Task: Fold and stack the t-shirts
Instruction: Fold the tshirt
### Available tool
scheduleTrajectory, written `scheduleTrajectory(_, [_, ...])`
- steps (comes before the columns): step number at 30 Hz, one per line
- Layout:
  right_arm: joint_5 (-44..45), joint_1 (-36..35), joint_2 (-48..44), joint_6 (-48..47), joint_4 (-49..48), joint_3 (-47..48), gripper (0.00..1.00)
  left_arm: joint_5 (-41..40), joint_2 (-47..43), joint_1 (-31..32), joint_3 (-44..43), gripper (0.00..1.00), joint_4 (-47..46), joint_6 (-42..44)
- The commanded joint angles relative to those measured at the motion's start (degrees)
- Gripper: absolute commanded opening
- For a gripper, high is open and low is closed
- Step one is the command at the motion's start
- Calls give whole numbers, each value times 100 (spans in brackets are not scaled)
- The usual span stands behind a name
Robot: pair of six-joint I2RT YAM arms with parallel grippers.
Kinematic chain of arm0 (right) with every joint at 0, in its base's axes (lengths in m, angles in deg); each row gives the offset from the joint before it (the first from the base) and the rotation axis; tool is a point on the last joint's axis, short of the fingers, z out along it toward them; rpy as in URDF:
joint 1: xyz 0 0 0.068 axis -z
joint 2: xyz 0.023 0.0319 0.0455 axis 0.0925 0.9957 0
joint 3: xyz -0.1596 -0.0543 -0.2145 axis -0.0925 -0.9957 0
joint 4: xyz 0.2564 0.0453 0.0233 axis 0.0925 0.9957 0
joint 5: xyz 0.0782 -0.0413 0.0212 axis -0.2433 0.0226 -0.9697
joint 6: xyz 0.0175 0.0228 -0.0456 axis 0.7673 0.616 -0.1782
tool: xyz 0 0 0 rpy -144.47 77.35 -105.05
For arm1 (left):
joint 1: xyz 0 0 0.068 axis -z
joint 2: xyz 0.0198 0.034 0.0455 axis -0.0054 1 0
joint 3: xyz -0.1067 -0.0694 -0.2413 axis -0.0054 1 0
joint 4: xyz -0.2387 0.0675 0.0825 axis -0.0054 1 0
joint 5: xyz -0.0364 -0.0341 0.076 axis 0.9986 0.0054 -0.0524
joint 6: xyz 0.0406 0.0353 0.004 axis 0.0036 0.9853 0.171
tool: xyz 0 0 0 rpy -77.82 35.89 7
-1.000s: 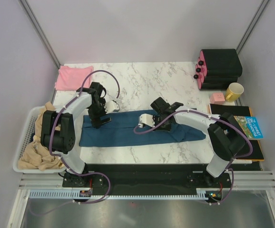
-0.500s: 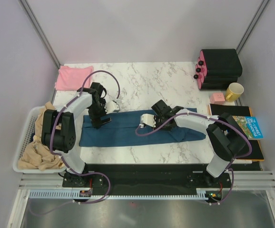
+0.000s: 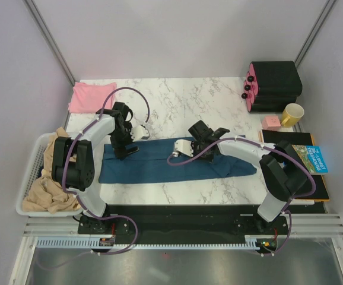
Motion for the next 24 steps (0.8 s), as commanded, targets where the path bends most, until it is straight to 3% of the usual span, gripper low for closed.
scheduleTrajectory(1, [-808, 15, -101, -4, 788, 628, 0, 95, 47, 31, -210, 100, -21, -62])
scheduleTrajectory(16, [-2196, 42, 707, -233, 2107, 1639, 0, 43, 56, 40, -201, 100, -21, 17])
scheduleTrajectory(24, [-2610, -72, 1129, -66, 2275, 2237, 0, 60, 74, 40, -236, 100, -21, 17])
